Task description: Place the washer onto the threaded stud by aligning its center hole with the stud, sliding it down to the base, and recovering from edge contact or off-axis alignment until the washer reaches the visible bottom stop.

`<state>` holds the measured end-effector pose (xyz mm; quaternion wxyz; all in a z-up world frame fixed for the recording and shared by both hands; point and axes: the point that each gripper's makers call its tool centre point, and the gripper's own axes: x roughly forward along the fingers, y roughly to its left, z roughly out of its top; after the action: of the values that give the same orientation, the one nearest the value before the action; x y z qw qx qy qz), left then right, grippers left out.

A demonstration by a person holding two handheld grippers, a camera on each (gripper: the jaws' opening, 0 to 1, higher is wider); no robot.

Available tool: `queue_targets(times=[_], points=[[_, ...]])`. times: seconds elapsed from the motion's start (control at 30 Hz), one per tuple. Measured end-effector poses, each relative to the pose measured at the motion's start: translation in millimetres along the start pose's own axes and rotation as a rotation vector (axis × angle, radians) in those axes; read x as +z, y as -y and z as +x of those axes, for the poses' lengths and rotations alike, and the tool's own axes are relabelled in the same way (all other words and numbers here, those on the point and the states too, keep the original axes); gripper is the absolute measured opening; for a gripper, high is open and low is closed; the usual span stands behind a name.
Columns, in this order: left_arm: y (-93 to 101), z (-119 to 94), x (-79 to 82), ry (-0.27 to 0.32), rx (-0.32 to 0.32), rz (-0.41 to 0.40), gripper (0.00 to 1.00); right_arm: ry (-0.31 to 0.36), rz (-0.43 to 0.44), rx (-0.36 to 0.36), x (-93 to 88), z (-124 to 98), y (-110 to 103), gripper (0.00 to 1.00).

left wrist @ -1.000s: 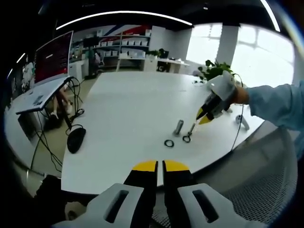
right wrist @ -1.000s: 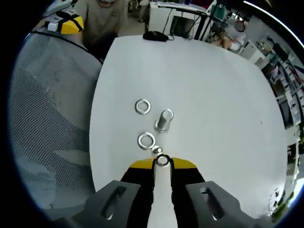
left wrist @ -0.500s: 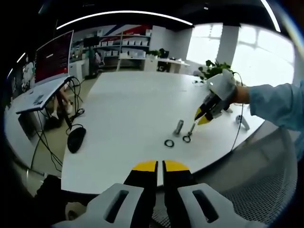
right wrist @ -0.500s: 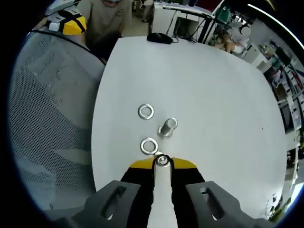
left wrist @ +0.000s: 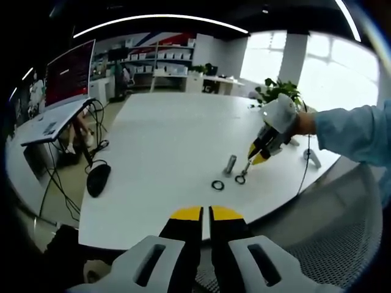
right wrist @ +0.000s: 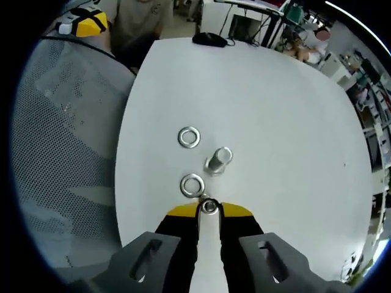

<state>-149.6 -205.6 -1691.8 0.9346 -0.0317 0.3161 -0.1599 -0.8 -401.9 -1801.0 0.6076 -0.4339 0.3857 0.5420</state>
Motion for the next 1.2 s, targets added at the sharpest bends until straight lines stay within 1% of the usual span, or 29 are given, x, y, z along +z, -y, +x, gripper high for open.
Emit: queue_targets(times=[0.3,0.47,0.6,0.7,0.73,0.83,0.97,1.0,1.03,1.07,1.1,1.13,1.17,1.2], points=[[-0.6,0,0.3,0.001,0.003,-0.003,0.01,-0.045,-0.011,0.025,-7.2,21,-4,0.13],[-0.9,0,0.0,0.001,0.004,-0.004,0.01,-0.071,-0.017,0.039,-12.8,29,-7,0.13],[-0.9,0,-0.4,-0.002,0.005,-0.004,0.01,-0.104,-0.006,0.033,-20.0,34,-5,0.13],[-1.3,0,-0.4,-0.001,0.007,-0.005,0.01,-0.112,-0.006,0.044,-23.2,37,-7,0.13],[-1.3,0,-0.5,-0.002,0.006,-0.005,0.01,-0.106,-0.007,0.043,-22.0,36,-7,0.13],[-1.2,0,-0.9,-0.005,0.006,-0.005,0.01,-0.099,0.028,0.046,-23.3,36,-6,0.13],[-1.0,0,-0.9,-0.005,0.005,-0.004,0.01,-0.1,0.04,0.054,-22.7,36,-6,0.14],[-0.7,0,-1.2,-0.006,0.003,-0.003,0.01,-0.102,0.017,0.057,-22.9,36,-8,0.15],[-0.3,0,-1.5,-0.009,0.001,-0.002,0.01,-0.095,0.026,0.066,-23.5,35,-11,0.24],[0.7,1,-2.5,-0.016,-0.005,0.001,0.0,-0.076,0.054,0.078,-21.6,34,-14,0.35],[1.8,1,-4.2,-0.028,-0.012,0.005,0.0,-0.05,0.14,0.073,-18.1,30,-16,0.44],[2.6,2,-5.5,-0.038,-0.017,0.01,0.0,-0.041,0.165,0.063,-17.2,26,-13,0.49],[3.6,2,-6.2,-0.043,-0.022,0.019,0.0,-0.018,0.189,0.047,-15.0,16,-9,0.47],[4.4,2,-5.9,-0.041,-0.026,0.024,0.0,0.023,0.212,0.042,-9.7,9,-7,0.44]])
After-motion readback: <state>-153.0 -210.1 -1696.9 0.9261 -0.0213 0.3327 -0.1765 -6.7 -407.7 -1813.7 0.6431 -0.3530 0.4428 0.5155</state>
